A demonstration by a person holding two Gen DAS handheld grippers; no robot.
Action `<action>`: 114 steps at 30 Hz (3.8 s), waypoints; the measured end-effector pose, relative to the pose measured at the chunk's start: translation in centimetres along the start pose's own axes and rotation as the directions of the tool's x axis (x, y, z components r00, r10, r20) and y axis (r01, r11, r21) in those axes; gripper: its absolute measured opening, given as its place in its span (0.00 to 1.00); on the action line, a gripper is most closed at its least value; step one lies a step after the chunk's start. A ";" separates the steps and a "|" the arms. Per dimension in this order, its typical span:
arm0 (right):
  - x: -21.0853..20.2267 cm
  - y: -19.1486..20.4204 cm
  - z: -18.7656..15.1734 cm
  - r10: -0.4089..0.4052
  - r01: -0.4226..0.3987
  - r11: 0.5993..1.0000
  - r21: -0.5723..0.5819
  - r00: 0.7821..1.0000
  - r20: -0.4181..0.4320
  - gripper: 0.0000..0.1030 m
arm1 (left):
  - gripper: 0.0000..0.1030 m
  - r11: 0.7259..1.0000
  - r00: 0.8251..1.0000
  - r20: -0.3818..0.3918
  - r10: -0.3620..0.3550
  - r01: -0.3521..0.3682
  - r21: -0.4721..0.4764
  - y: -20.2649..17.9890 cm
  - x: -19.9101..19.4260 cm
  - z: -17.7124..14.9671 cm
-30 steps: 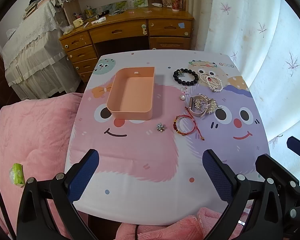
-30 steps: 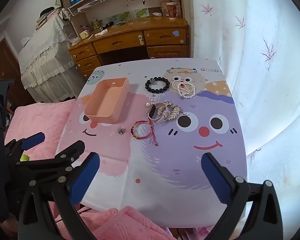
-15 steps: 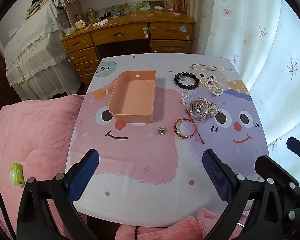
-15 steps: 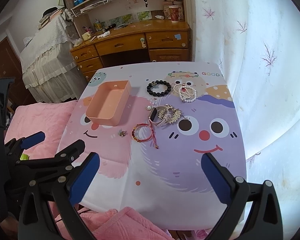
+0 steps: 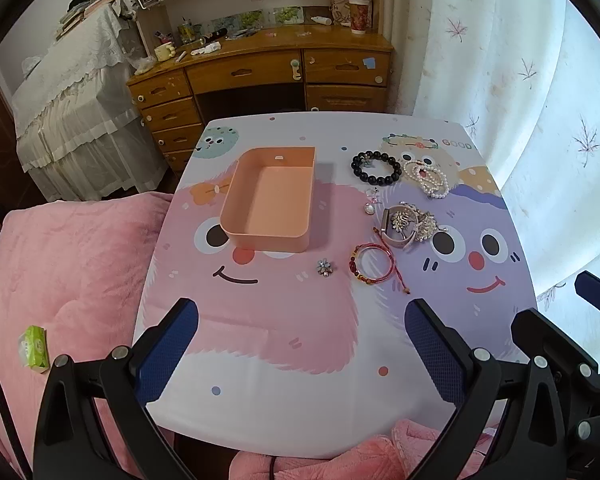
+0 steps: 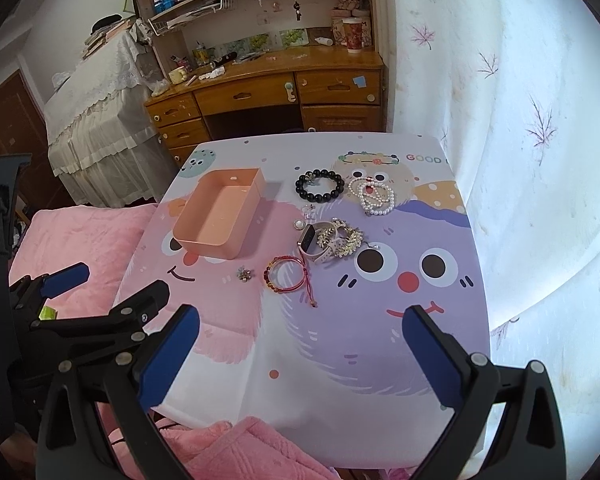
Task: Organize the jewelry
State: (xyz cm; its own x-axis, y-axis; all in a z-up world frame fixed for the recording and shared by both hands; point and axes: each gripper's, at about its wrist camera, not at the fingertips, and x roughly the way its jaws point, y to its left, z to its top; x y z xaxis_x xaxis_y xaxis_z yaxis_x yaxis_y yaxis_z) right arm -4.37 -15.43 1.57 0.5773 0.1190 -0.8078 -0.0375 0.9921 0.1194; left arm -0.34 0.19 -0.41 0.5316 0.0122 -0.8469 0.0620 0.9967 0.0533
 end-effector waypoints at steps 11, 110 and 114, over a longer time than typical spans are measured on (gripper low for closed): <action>0.0 0.1 0.4 0.001 -0.001 1.000 -0.010 1.000 -0.002 0.99 | 0.99 1.000 1.000 -0.005 0.005 -0.005 -0.009 0.1 0.1 0.3; 19.6 7.4 4.8 0.178 -0.160 0.972 -0.172 0.980 0.092 0.61 | 0.15 0.949 0.936 0.175 -0.307 0.287 0.129 7.8 16.0 7.0; 19.7 8.8 6.9 0.195 -0.167 0.969 -0.182 0.969 0.152 0.61 | 0.15 0.955 0.939 0.180 -0.293 0.278 0.107 9.0 16.7 7.8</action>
State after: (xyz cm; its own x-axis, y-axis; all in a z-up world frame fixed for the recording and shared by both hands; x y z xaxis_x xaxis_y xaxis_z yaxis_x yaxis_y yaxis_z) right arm 12.31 -4.62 -9.33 0.6758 0.3034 -0.6718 -0.2814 0.9485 0.1453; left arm 15.75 8.76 -9.94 0.6331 -0.2955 -0.7154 0.2976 0.9461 -0.1274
